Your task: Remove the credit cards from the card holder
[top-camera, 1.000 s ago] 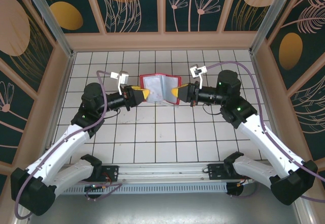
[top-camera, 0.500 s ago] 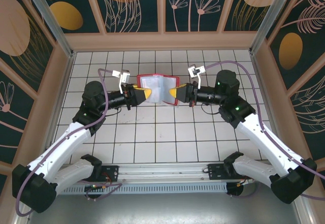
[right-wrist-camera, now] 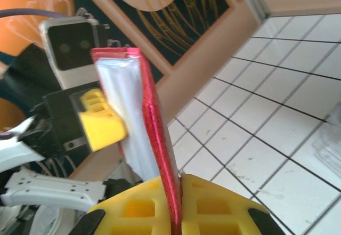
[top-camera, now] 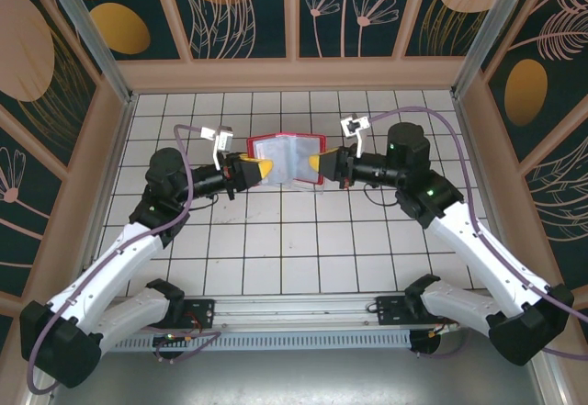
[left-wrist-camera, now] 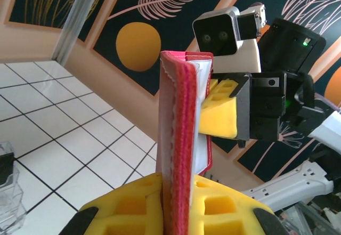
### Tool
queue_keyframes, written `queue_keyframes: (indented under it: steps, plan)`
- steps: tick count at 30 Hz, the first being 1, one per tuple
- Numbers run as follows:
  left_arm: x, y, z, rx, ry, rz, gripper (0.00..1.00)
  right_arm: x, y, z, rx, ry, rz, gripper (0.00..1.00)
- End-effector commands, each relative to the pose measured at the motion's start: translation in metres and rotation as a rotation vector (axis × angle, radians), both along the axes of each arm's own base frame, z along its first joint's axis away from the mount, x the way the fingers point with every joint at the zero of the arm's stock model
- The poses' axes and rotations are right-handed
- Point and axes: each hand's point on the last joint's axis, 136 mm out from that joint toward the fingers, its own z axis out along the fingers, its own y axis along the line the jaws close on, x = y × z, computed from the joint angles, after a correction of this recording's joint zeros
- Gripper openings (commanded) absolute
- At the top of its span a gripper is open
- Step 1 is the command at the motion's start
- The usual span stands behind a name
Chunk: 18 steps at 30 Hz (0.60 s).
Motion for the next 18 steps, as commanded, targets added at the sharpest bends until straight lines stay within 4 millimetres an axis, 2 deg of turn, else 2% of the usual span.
queue_keyframes:
  steps: [1, 4, 8, 11, 13, 15, 18]
  plan:
    - [0.002, 0.004, 0.004, 0.006, -0.035, 0.041, 0.0, 0.022, -0.015, -0.003, -0.105, -0.03, -0.15, 0.17]
    - [0.009, 0.006, -0.001, 0.009, -0.011, 0.084, 0.0, 0.033, -0.029, -0.005, -0.179, -0.035, -0.25, 0.28]
    - [0.022, 0.011, -0.007, 0.02, 0.02, 0.156, 0.0, 0.04, -0.044, 0.005, -0.232, -0.076, -0.337, 0.34]
    - [0.029, 0.012, -0.009, 0.024, 0.041, 0.19, 0.0, 0.037, -0.045, 0.021, -0.233, -0.139, -0.354, 0.36]
    - [0.032, 0.012, -0.009, 0.02, 0.051, 0.2, 0.0, 0.032, -0.039, 0.03, -0.231, -0.181, -0.341, 0.36]
    - [0.033, 0.013, -0.009, 0.011, 0.063, 0.207, 0.0, 0.022, -0.023, 0.036, -0.228, -0.225, -0.291, 0.36]
    - [0.035, 0.012, -0.007, 0.006, 0.072, 0.209, 0.0, 0.011, 0.002, 0.033, -0.235, -0.249, -0.219, 0.36]
